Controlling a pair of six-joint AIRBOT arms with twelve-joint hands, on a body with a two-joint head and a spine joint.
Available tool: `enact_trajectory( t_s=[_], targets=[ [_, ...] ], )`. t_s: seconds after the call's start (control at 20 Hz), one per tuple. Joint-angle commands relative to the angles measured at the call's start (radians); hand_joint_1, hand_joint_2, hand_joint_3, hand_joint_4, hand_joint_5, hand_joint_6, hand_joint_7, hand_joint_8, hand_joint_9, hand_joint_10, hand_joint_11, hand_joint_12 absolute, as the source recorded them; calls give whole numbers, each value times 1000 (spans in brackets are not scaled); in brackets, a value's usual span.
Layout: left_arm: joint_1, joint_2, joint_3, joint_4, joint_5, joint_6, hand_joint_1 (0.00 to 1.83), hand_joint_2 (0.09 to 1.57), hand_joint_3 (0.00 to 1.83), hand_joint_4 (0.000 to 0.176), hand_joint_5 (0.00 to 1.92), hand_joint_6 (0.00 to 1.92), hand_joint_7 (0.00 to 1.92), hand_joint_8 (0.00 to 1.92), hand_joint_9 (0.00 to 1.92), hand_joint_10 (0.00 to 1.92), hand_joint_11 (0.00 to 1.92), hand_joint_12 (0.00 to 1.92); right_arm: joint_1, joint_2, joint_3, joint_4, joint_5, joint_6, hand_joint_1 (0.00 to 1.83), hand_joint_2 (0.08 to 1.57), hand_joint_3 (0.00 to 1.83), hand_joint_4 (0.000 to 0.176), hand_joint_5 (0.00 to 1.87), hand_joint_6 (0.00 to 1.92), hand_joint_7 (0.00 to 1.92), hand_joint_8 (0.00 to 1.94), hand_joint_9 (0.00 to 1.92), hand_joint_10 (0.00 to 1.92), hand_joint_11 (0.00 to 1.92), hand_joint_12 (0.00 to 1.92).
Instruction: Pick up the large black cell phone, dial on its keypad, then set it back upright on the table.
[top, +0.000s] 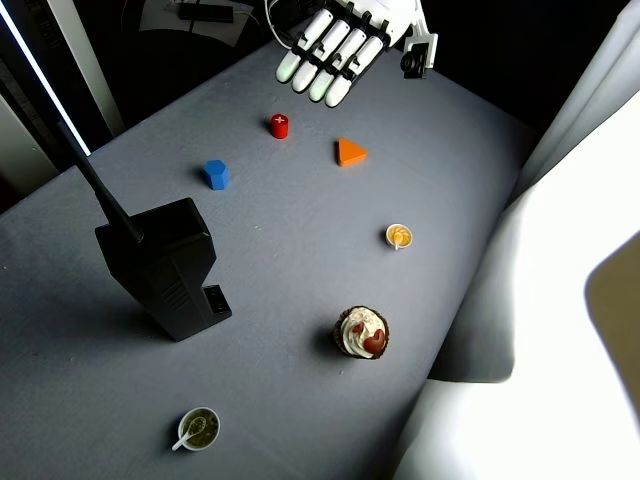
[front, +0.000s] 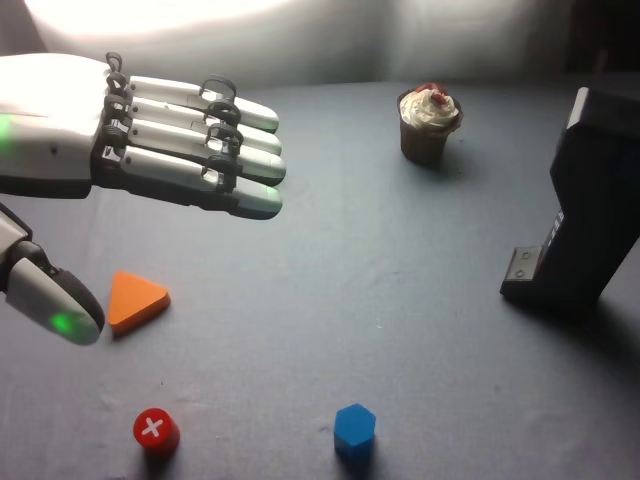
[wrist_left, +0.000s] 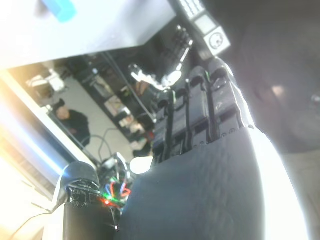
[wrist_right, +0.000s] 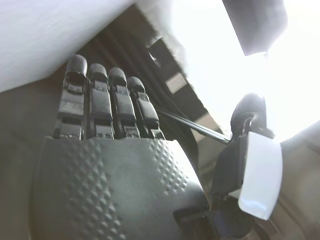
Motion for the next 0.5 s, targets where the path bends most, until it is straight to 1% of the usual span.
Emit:
enact_trajectory(
  t_s=[0.0,0.05,0.15,0.2,0.25,0.3,0.35,0.45],
  targets=[
    [-34,7,-5,-104,-39,-7,0,1079,1,1,152,0,116,0,82,0,0,107,13,-4,13,-11,96,-4,409,893,6,0,20,0,55,0,54,0,0,356],
    [-40,8,-5,-104,-33,-13,0,1078,0,1,144,0,108,0,77,0,0,102,39,-13,24,-24,74,-22,444,890,3,0,19,1,51,0,49,0,0,347],
    [-45,9,-4,-102,-28,-17,0,1079,0,0,132,4,98,5,68,3,0,60,114,-34,57,-55,20,-68,517,876,0,0,54,7,74,4,75,6,0,437],
    [-45,9,-4,-102,-31,-17,0,1078,0,0,149,3,119,3,85,2,0,114,155,-44,72,-68,-2,-100,564,873,0,0,44,1,59,1,70,2,0,405],
    [-44,9,-3,-100,-36,-17,0,1079,0,0,157,4,125,3,90,3,0,124,186,-50,86,-83,-17,-121,585,883,1,0,27,1,37,2,53,1,0,344],
    [-44,9,-3,-99,-41,-17,0,1079,0,0,131,3,97,2,66,2,0,61,214,-52,99,-101,-29,-129,598,901,6,0,5,0,9,2,28,3,0,248],
    [-44,9,-4,-99,-44,-17,0,1082,2,0,135,6,102,6,70,5,0,49,232,-50,108,-112,-38,-134,628,906,7,0,5,1,7,3,24,3,0,226],
    [-44,8,-5,-99,-45,-17,0,1084,2,0,146,8,111,7,80,8,11,57,255,-49,120,-122,-52,-138,687,903,2,0,16,3,12,3,22,2,0,241]
  ],
)
